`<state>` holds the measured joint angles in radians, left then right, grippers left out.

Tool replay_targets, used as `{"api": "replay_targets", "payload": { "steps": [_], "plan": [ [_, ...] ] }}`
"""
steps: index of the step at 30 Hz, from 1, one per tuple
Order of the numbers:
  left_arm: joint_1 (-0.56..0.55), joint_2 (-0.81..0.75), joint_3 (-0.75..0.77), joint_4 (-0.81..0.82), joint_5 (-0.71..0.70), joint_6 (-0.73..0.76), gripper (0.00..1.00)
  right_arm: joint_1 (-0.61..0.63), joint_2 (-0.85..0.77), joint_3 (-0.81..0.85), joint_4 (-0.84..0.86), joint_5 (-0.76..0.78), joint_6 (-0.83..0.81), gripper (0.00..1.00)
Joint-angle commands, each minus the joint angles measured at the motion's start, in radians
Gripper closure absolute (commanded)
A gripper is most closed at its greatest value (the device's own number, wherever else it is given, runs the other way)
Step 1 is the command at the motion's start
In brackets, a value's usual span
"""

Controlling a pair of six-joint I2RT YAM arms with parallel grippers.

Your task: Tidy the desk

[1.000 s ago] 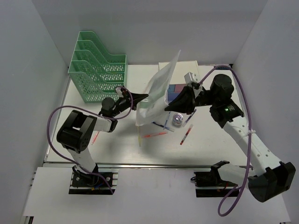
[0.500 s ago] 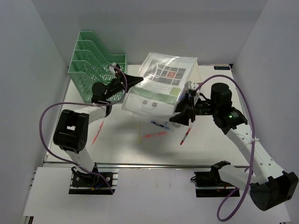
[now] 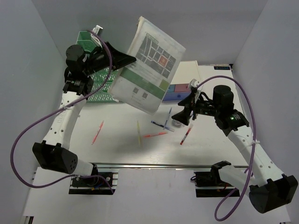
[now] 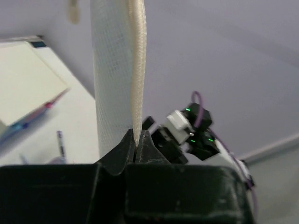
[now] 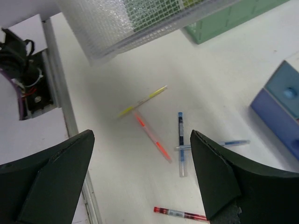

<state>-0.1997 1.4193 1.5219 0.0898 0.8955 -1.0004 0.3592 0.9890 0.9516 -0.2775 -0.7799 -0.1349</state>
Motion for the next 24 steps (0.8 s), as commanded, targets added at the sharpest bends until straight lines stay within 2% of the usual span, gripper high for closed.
{"api": "replay_targets", "payload": {
  "steps": [1, 5, 7, 10, 13, 17, 20, 24],
  "plan": [
    [0.006, -0.003, 0.090, -0.289, -0.154, 0.270, 1.00, -0.011, -0.036, 0.006, 0.047, 0.096, 0.003, 0.11],
    [0.006, -0.016, 0.193, -0.416, -0.267, 0.454, 1.00, -0.014, -0.050, -0.001, 0.076, 0.168, 0.014, 0.11],
    [0.006, -0.029, 0.192, -0.438, -0.267, 0.524, 1.00, -0.012, -0.055, 0.006, 0.107, 0.139, 0.014, 0.11],
    [-0.006, -0.071, 0.126, -0.414, -0.219, 0.572, 1.00, -0.017, -0.040, 0.041, 0.132, 0.018, 0.035, 0.13],
    [-0.015, -0.123, 0.041, -0.354, -0.156, 0.580, 1.00, -0.020, -0.004, 0.050, 0.228, -0.082, 0.169, 0.16],
    [-0.015, -0.169, 0.006, -0.335, -0.098, 0.583, 1.00, -0.031, 0.074, 0.006, 0.496, -0.108, 0.331, 0.11],
    [-0.015, -0.215, -0.012, -0.306, -0.080, 0.559, 1.00, -0.034, 0.128, -0.008, 0.656, -0.147, 0.443, 0.11],
    [-0.024, -0.284, -0.075, -0.223, -0.067, 0.481, 1.00, -0.049, 0.171, -0.002, 0.780, -0.130, 0.552, 0.11]
  ]
}}
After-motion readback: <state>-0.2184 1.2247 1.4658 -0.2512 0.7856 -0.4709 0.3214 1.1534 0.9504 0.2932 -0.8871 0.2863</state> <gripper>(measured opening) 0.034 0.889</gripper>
